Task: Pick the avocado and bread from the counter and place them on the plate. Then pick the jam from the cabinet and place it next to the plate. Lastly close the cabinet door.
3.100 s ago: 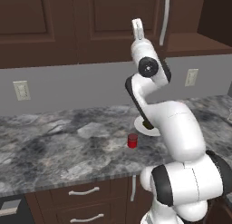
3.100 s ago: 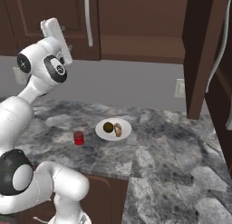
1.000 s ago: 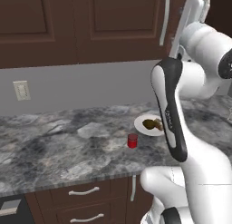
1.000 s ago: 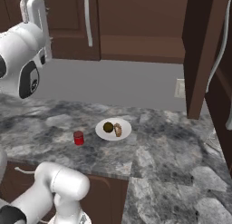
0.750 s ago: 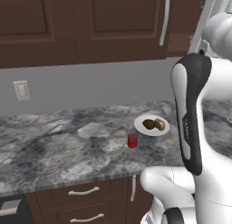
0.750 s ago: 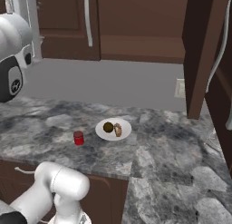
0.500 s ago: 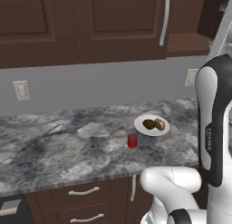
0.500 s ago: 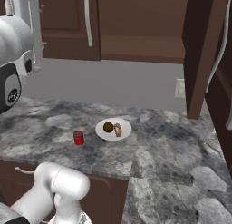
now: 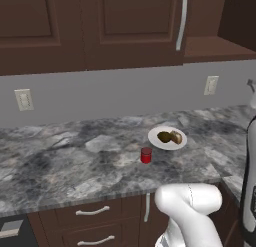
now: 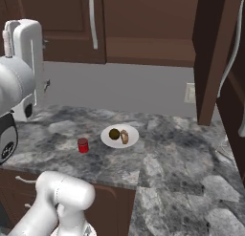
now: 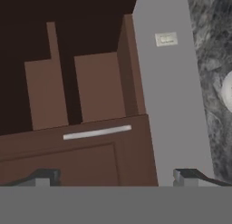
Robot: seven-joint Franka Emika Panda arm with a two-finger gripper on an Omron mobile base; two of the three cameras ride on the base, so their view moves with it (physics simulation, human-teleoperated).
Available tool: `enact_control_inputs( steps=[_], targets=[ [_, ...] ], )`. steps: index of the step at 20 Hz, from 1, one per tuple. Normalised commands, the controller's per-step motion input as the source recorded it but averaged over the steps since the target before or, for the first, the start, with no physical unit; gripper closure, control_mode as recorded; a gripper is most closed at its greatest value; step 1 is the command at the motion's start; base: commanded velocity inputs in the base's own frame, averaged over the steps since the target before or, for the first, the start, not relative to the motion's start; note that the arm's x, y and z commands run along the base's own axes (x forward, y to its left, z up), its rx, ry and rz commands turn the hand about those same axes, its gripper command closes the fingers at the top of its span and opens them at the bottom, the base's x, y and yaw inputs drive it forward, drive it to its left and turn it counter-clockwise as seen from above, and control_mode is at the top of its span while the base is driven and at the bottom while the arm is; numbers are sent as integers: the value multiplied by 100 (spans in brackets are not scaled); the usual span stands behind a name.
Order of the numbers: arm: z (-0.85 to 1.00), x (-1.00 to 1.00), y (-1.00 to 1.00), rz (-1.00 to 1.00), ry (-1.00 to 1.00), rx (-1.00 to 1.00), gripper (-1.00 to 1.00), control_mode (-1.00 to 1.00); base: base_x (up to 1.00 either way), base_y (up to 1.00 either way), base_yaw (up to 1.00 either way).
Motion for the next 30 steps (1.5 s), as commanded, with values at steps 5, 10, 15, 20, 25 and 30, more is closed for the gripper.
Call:
enact_control_inputs(
  steps=[5,10,15,20,25,30],
  targets=[
    [-53,-33,-6,0,0,0,-100,-100,0,0,0],
    [-53,-3,-11,1,0,0,-100,-100,0,0,0],
    [-44,-3,-29,4,0,0,-100,-100,0,0,0],
    [-35,-7,-26,5,0,0,-100,-100,0,0,0],
    [-41,-3,0,0,12,0,-100,-100,0,0,0],
    [-35,0,-2,0,3,0,-100,-100,0,0,0]
  ],
)
